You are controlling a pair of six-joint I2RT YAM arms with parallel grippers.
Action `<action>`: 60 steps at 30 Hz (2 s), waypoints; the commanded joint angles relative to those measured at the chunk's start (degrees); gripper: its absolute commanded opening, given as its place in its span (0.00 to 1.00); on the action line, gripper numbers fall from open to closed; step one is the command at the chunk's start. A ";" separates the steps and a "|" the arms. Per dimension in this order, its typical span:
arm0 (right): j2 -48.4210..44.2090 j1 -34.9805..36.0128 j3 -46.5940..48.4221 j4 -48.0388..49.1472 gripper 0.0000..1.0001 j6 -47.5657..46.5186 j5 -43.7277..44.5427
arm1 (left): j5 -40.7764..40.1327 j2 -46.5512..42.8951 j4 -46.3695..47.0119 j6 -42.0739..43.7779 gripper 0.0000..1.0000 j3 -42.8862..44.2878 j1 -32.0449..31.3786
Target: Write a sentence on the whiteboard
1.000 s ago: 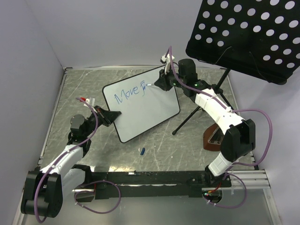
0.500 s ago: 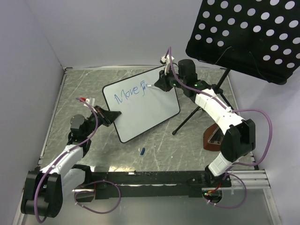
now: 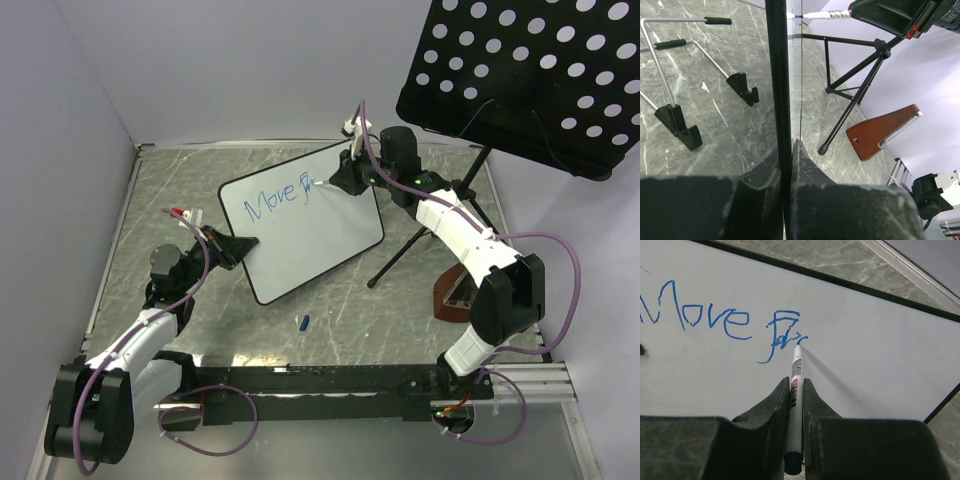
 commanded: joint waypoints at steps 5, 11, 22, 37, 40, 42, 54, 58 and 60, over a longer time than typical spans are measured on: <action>-1.79 -0.15 0.54 0.69 0.00 -0.58 2.07 | 2.17 -0.31 -1.18 6.47 0.01 0.67 -0.36; -1.35 -0.23 1.68 0.95 0.00 -0.23 3.66 | 2.17 -0.40 -1.18 6.56 0.01 0.50 -0.36; -0.64 -0.15 3.35 2.45 0.00 0.74 4.28 | 2.35 -0.05 -1.09 6.56 0.01 0.76 -0.36; -0.55 -0.15 2.56 1.48 0.00 0.04 3.40 | 2.26 0.04 -1.18 6.65 0.01 0.76 -0.36; -1.35 -0.23 1.33 1.39 0.00 -0.23 2.96 | 2.09 -0.05 -1.27 6.65 0.01 0.76 -0.36; -1.79 -0.15 0.80 1.30 0.00 -0.40 2.96 | 2.09 0.13 -1.09 6.65 0.01 0.76 -0.36; -3.37 -0.15 -1.49 0.87 0.00 -1.11 3.31 | 2.17 -0.05 -1.09 6.47 0.01 0.67 -0.36; -3.02 -0.15 -0.87 1.04 0.00 -1.20 4.19 | 2.17 -0.22 -1.18 6.56 0.01 0.67 -0.36; -2.84 -0.15 -0.35 1.30 0.00 -1.37 4.80 | 2.17 -0.31 -1.27 6.65 0.01 0.67 -0.36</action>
